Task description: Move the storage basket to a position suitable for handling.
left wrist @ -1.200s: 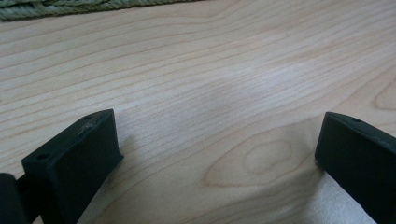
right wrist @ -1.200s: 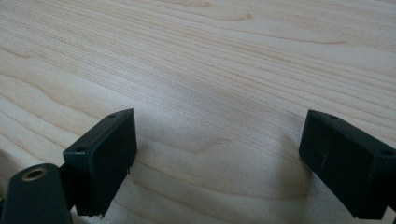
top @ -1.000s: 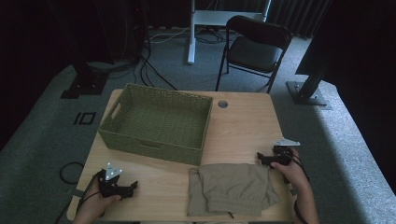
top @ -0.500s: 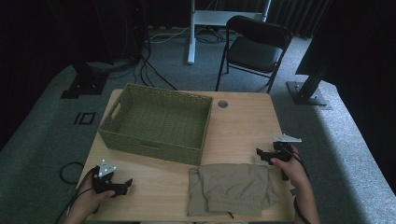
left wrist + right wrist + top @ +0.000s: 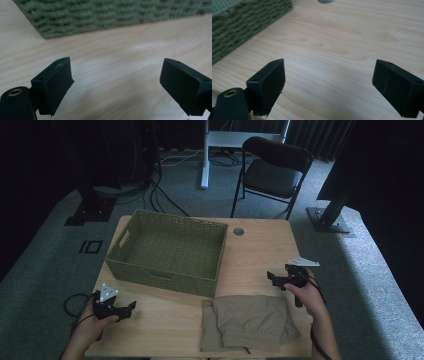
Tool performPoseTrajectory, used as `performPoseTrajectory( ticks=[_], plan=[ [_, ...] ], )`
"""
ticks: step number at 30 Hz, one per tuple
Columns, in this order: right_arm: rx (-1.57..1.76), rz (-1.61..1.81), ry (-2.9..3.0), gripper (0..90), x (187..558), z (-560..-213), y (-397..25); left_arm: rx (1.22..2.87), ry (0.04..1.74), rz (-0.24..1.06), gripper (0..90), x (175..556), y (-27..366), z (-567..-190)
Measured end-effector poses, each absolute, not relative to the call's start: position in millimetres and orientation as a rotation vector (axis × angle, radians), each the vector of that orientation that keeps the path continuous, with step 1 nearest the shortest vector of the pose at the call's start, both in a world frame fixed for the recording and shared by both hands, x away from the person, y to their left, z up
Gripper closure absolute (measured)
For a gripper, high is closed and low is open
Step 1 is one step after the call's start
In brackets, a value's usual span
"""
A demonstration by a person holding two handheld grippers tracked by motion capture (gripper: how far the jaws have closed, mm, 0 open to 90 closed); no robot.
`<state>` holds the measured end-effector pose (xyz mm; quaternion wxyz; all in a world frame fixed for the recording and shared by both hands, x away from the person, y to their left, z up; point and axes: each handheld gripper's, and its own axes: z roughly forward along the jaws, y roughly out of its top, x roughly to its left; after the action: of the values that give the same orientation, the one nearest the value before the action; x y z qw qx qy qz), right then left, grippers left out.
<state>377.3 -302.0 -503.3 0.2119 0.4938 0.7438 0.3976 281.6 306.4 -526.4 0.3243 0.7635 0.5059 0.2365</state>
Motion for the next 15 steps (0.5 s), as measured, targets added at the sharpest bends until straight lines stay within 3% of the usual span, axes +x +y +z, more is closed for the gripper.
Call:
performPoseTrajectory(
  ticks=[15],
  plan=[
    [1.223, 1.19, 2.12, 10.8, 369, -474, -249, 1.957, 1.27, 0.722, 11.3, 294, 316, -483]
  ],
)
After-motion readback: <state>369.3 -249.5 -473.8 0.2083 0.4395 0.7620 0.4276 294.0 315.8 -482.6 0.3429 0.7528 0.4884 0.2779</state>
